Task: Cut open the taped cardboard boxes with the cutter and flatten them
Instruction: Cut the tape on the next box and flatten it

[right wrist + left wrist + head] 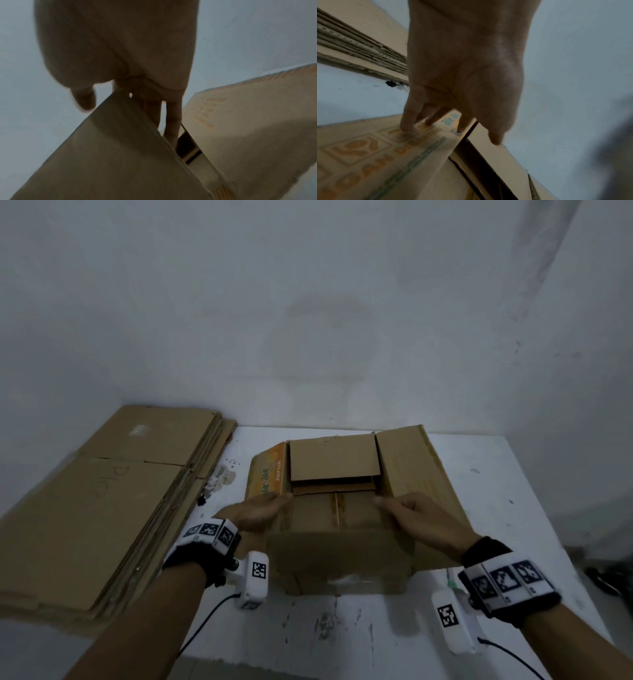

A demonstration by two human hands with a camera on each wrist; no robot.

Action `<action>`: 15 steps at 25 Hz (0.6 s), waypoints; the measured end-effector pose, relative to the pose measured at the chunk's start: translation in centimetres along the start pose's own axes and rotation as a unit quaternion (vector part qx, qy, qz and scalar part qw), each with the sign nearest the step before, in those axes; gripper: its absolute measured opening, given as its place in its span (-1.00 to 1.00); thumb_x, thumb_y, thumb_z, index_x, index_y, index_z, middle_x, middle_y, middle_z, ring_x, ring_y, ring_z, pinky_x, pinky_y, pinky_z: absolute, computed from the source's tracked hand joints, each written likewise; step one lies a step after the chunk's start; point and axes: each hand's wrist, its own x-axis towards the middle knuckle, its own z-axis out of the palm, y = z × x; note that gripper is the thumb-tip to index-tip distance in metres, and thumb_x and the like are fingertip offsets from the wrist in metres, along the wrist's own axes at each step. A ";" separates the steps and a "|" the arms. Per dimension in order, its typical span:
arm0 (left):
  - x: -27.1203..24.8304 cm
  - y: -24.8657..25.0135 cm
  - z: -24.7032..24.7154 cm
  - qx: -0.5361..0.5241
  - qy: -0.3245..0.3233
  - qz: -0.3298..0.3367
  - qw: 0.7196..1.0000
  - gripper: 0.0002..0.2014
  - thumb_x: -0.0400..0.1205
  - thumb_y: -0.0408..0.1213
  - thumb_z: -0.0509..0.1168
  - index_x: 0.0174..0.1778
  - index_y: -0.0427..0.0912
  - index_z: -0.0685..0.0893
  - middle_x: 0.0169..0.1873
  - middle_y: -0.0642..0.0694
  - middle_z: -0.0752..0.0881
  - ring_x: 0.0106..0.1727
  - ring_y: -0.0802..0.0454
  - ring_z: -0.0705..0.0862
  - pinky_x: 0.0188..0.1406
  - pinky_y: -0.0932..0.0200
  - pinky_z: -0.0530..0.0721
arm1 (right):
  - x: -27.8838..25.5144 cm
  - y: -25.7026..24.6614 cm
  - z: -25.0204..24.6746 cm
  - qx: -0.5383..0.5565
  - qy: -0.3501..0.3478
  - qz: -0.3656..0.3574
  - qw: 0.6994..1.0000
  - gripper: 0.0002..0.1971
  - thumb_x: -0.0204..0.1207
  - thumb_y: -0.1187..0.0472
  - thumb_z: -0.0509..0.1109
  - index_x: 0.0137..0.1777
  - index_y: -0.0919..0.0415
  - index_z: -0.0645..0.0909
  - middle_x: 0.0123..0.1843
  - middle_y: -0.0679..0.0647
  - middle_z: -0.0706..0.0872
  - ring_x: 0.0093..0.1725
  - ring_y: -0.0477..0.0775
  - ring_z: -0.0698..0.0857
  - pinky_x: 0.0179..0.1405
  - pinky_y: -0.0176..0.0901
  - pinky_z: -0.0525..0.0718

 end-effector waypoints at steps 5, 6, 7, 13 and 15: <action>0.4 -3.1 -0.8 0.006 -0.095 0.007 0.995 0.23 0.26 0.58 0.37 0.74 0.26 -0.13 0.76 0.05 -0.04 0.75 -0.10 0.05 0.69 -0.20 0.21 | -3.1 1.5 0.9 -0.160 -0.296 -0.014 0.942 -0.73 0.57 -0.14 0.42 -0.29 -0.05 0.69 -0.05 -0.10 0.71 -0.09 -0.15 0.61 0.04 -0.18 0.65; 0.6 -3.4 -0.7 0.021 -0.100 0.006 0.995 0.23 0.28 0.53 0.43 0.74 0.29 -0.16 0.76 0.05 -0.05 0.75 -0.10 0.05 0.68 -0.20 0.23 | -3.4 2.1 1.7 -0.199 -0.314 -0.020 0.928 -0.83 0.48 -0.16 0.50 -0.19 -0.11 0.70 0.15 -0.12 0.62 0.14 -0.15 0.53 0.21 -0.13 0.60; 0.5 -3.3 -0.7 0.033 -0.100 0.005 0.994 0.23 0.32 0.46 0.47 0.73 0.28 -0.18 0.76 0.03 -0.06 0.75 -0.12 0.06 0.67 -0.19 0.26 | -3.4 2.8 2.5 -0.244 -0.315 -0.025 0.917 -0.84 0.42 -0.14 0.56 -0.13 -0.14 0.69 0.26 -0.12 0.52 0.26 -0.13 0.40 0.29 -0.11 0.52; 2.7 -3.0 0.9 0.157 0.006 -0.016 0.987 0.58 -0.10 0.66 0.44 0.73 0.18 -0.29 0.76 -0.14 -0.09 0.75 -0.21 0.00 0.68 -0.24 0.23 | -2.4 5.3 6.7 -0.441 -0.213 -0.104 0.866 -0.70 0.26 -0.01 0.63 -0.23 0.05 0.56 0.06 0.00 0.41 0.04 0.05 0.34 -0.11 -0.02 0.38; 3.3 -3.0 1.5 0.168 0.035 -0.030 0.985 0.52 0.00 0.59 0.48 0.71 0.22 -0.33 0.75 -0.20 -0.14 0.74 -0.30 -0.05 0.67 -0.29 0.19 | -2.0 4.7 5.8 -0.361 -0.233 -0.078 0.900 -0.70 0.34 -0.08 0.62 -0.21 0.07 0.61 0.02 -0.04 0.49 -0.06 -0.02 0.44 -0.18 -0.05 0.49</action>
